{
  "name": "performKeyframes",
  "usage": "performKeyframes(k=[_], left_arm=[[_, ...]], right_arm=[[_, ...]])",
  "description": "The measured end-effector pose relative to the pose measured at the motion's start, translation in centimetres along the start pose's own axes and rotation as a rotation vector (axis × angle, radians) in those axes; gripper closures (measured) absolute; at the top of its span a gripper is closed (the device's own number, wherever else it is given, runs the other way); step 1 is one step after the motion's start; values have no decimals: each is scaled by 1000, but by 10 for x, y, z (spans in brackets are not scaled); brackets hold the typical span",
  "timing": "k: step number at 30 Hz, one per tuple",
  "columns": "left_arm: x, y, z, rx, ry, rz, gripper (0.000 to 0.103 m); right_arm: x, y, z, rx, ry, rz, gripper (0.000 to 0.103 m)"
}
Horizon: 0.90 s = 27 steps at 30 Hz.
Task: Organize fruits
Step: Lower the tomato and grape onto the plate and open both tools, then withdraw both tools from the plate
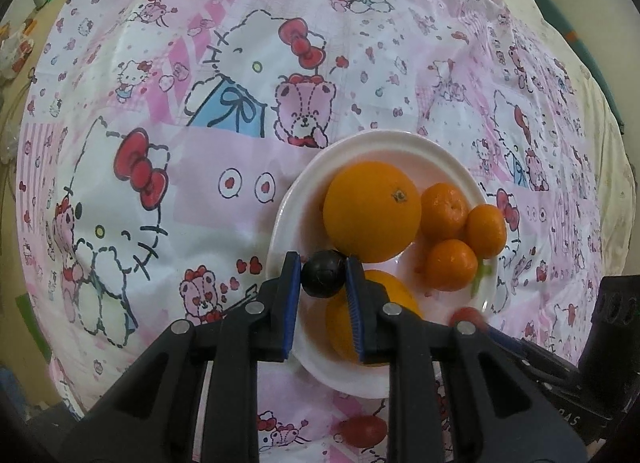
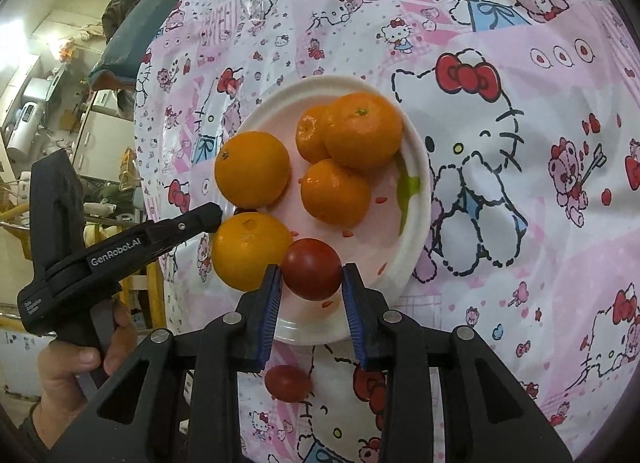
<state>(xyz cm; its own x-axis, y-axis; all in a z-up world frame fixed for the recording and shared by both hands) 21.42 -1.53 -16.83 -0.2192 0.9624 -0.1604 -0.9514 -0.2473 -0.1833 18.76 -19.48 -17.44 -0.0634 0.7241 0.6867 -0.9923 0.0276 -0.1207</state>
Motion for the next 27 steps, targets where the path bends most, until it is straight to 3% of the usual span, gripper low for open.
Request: performKeyframes(k=[3,8,10,27], left_arm=[[-1,0,3,-12,8,9,60],[-2,-1,12,-34,19,10,53],[-1,-1,17,-50,13,8,44],[16,25,54,-151,-48,-79,38]], right_arm=[[2,-3,4,-23,-26,-11,50],[5,-7,15,-61,-2,20,50],[4,-8,17,-63,1,19,50],[18,8,42,-118,0,46,50]])
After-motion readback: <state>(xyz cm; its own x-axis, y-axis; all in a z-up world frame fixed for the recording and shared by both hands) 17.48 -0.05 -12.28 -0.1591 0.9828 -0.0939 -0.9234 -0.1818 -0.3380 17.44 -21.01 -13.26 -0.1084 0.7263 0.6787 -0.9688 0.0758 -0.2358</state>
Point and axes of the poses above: each gripper's, at about its wrist camera, not at the fingertips, and z roughly against the way its jaws point, x to its left, y to its underside, the point moved 6 cm from there along -z, roughly the way its jaws point, and after that the axes turned 6 degrees about -y, right-handed, at the moved point
